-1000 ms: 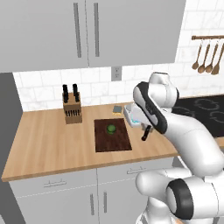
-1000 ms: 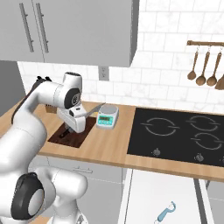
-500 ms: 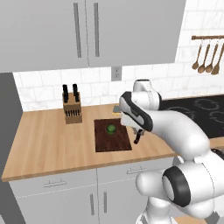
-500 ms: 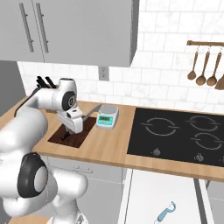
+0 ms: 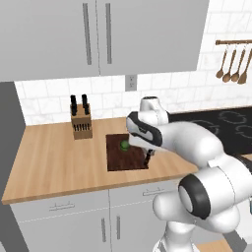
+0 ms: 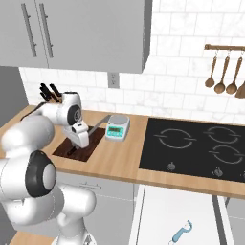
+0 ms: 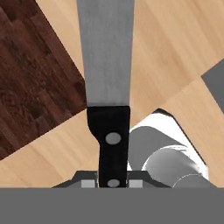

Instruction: Place the appropriate cutting tool for cutting the avocado skin on the cutting board.

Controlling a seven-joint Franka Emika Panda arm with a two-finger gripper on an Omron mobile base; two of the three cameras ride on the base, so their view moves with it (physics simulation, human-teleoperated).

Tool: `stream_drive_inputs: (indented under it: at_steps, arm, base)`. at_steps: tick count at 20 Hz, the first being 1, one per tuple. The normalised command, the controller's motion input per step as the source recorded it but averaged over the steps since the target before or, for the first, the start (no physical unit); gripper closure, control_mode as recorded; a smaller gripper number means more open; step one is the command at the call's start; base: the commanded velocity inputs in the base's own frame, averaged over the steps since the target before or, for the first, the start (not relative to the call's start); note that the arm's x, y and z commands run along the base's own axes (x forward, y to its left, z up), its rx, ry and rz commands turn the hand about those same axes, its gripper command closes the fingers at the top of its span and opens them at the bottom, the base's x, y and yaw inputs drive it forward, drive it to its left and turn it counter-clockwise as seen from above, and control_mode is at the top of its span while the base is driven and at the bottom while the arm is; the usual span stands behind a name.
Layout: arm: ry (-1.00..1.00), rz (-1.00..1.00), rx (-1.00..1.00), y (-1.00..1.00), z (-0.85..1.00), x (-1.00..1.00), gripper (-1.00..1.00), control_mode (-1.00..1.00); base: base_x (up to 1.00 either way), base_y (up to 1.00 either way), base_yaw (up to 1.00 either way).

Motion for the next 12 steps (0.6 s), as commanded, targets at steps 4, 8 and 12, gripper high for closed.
stream_drive_inputs:
  at_steps: [4, 8, 12]
  arm:
    - [0.00, 0.03, 0.00, 0.21, -0.27, 0.32, 1.00, -1.00]
    - [0.00, 0.05, 0.00, 0.24, -0.15, 0.42, 1.00, -1.00]
    - [0.02, 0.09, 0.00, 0.25, -0.17, 0.40, 1.00, -1.00]
  base:
    - [0.00, 0.00, 0.00]
    - [0.00, 0.00, 0.00]
    - [0.00, 0.00, 0.00]
